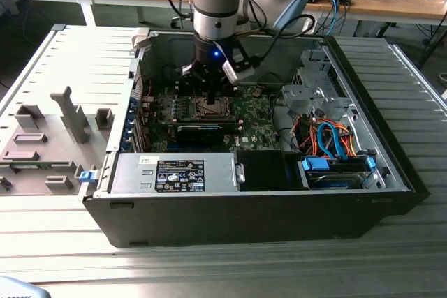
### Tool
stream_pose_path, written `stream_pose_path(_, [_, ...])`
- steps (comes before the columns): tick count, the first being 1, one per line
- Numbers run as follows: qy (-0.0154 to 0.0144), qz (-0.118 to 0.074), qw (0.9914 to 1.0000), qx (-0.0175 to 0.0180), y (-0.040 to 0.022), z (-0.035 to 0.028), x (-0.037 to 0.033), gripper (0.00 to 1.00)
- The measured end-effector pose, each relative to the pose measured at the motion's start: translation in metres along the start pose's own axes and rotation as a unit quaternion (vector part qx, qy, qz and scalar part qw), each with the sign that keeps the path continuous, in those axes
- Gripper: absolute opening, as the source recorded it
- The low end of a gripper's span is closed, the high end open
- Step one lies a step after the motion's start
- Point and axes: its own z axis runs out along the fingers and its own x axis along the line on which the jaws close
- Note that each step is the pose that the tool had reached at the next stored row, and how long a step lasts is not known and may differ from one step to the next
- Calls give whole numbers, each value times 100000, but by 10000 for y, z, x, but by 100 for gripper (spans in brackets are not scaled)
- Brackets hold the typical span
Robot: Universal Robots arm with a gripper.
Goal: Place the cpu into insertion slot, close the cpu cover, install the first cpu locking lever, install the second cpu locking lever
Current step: 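Install the first cpu locking lever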
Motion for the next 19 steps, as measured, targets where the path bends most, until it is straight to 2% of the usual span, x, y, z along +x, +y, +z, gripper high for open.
stream_pose_path(19, [2, 1, 100000, 3, 4, 0, 58, 11])
